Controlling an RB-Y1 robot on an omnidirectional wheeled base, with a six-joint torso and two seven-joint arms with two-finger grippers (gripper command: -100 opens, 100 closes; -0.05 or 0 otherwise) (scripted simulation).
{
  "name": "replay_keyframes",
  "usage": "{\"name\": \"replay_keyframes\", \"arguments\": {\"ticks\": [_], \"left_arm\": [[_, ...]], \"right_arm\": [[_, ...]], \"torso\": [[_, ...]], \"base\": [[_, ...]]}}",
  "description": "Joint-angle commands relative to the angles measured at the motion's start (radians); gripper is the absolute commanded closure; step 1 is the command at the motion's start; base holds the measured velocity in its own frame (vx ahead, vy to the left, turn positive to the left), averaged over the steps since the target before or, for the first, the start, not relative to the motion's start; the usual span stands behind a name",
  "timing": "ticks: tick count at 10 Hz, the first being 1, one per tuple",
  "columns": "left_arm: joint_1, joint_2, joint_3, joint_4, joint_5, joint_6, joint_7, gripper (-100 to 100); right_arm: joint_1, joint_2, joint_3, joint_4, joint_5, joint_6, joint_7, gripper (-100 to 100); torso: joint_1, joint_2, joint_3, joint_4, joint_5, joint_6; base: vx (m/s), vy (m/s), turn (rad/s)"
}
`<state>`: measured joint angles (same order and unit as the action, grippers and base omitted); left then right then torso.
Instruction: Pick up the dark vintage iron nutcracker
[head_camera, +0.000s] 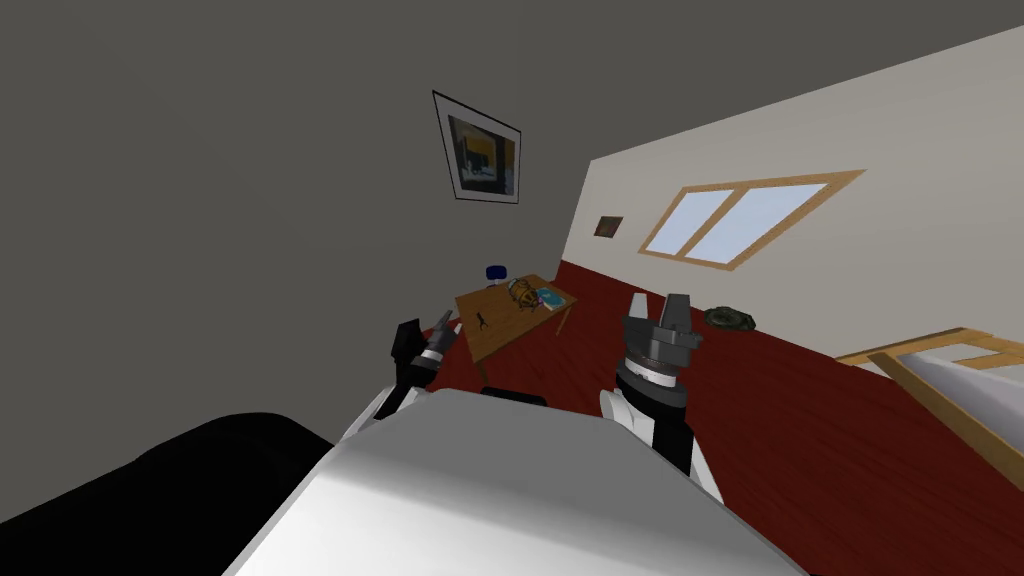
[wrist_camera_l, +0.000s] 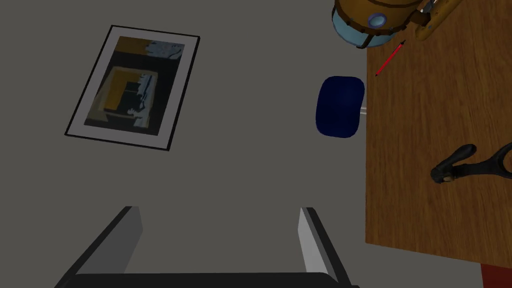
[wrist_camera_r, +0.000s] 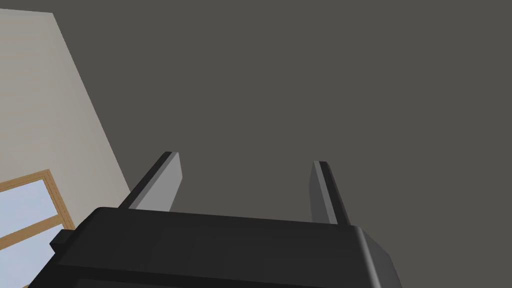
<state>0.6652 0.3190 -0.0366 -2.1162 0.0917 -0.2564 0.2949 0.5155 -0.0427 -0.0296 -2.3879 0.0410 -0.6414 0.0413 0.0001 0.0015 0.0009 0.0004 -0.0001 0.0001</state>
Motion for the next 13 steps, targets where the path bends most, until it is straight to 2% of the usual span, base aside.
{"name": "replay_keyframes", "arguments": {"ticks": [1, 2, 6, 7, 10, 11, 13], "left_arm": [[0.018, 0.050, 0.002, 0.048, 0.020, 0.020, 0.044, -100], [0.018, 0.058, 0.002, 0.048, 0.020, 0.020, 0.044, -100], [0.074, 0.195, -0.008, 0.176, 0.067, 0.065, 0.156, -100], [0.074, 0.208, -0.008, 0.176, 0.067, 0.065, 0.156, -100], [0.113, 0.307, -0.024, 0.275, 0.101, 0.098, 0.242, -100], [0.113, 0.317, -0.024, 0.275, 0.101, 0.098, 0.242, -100], [0.138, 0.382, -0.038, 0.340, 0.122, 0.118, 0.298, -100]], "right_arm": [[0.000, 0.000, 0.000, 0.000, 0.000, 0.000, 0.000, 0], [0.000, 0.000, 0.000, 0.000, 0.000, 0.000, 0.000, 0], [0.000, 0.000, 0.000, 0.000, 0.000, 0.000, 0.000, 0], [0.000, 0.000, 0.000, 0.000, 0.000, 0.000, 0.000, 0], [0.000, 0.000, 0.000, 0.000, 0.000, 0.000, 0.000, 0], [0.000, 0.000, 0.000, 0.000, 0.000, 0.000, 0.000, 0], [0.000, 0.000, 0.000, 0.000, 0.000, 0.000, 0.000, 0]], "torso": [[0.000, 0.000, 0.000, 0.000, 0.000, 0.000], [0.001, 0.000, 0.000, 0.000, 0.000, 0.000], [0.003, -0.001, -0.001, 0.000, 0.001, 0.000], [0.003, -0.001, -0.001, 0.000, 0.001, 0.000], [0.003, -0.002, -0.001, 0.000, 0.001, 0.000], [0.004, -0.003, -0.002, -0.001, 0.001, 0.000], [0.003, -0.003, -0.002, -0.001, 0.001, 0.000]], "base": [[-0.009, -0.011, -0.322], [0.012, -0.004, -0.154], [-0.002, 0.008, -0.336], [0.001, 0.018, -0.128], [0.014, 0.021, -0.379], [0.015, 0.035, -0.121], [0.017, 0.030, -0.355]]}}
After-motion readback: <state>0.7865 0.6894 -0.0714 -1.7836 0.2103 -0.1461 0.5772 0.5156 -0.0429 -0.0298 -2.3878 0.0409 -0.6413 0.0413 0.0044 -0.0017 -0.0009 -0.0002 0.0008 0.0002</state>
